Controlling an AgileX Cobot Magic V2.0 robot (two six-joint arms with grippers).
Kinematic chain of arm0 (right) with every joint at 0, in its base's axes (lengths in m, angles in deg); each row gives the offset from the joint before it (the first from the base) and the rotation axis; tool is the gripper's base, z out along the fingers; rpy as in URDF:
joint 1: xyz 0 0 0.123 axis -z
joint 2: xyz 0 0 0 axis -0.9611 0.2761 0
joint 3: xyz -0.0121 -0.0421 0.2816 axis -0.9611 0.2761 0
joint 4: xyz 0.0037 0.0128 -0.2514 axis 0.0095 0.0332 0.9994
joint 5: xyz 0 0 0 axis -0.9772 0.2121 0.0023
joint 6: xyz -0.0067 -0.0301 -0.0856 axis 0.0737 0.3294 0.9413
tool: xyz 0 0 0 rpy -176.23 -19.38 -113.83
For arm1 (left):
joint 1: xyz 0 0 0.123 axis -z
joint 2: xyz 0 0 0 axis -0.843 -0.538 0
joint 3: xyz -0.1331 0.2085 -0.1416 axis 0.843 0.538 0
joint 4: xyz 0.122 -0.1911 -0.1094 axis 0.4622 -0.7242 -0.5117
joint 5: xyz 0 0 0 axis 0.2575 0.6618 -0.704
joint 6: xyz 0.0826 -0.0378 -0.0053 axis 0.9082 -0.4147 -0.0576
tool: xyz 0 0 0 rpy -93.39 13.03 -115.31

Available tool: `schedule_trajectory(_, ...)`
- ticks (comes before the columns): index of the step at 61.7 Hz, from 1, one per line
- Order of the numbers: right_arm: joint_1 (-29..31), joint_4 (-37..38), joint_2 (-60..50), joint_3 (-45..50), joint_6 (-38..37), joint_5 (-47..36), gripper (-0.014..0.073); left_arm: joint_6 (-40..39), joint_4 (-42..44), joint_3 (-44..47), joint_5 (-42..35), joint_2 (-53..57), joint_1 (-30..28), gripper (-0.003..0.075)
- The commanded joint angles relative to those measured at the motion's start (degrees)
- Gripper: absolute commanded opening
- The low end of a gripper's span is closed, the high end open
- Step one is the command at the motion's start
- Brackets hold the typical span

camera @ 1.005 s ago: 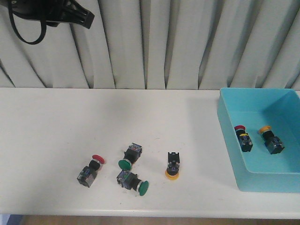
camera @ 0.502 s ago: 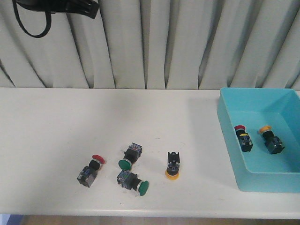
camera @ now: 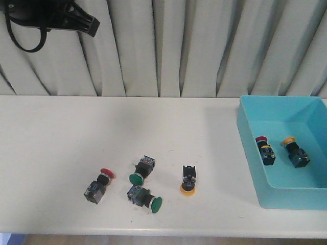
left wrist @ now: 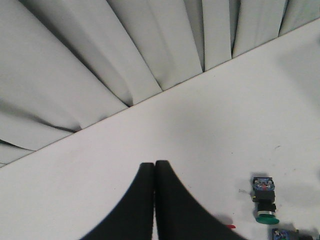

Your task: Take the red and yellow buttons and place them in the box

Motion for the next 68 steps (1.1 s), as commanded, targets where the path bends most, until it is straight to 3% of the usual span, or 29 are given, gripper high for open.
schedule_trajectory(1, -0.1, -0.5, 0.4, -1.4, -0.1, -4.0, -0.0003, -0.6, 1.3, -1.7, -1.8, 2.2, -0.1, -0.0008)
schedule_trajectory(17, -0.1, -0.5, 0.4, -1.4, -0.1, -4.0, -0.0003, -0.5, 1.4, -1.7, -1.8, 2.2, -0.1, -0.0008)
schedule_trajectory(32, -0.1, -0.5, 0.3, -1.4, -0.1, -3.9, -0.0003, -3.8, 2.3, 1.3, -8.7, 7.0, -0.1, -0.0008)
schedule_trajectory(40, -0.1, -0.5, 0.3, -1.4, -0.1, -3.9, -0.0003, -6.2, 2.8, 17.5, -22.0, 19.6, -0.7, -0.0008)
schedule_trajectory(52, -0.1, -0.5, 0.3, -1.4, -0.1, -3.9, -0.0003, -9.2, -0.7, 50.8, -45.4, 41.0, -9.0, -0.0007)
schedule_trajectory(68, -0.1, -0.5, 0.3, -1.4, -0.1, -3.9, -0.0003, -8.7, -12.7, 82.4, -54.4, 62.9, -23.3, -0.0007)
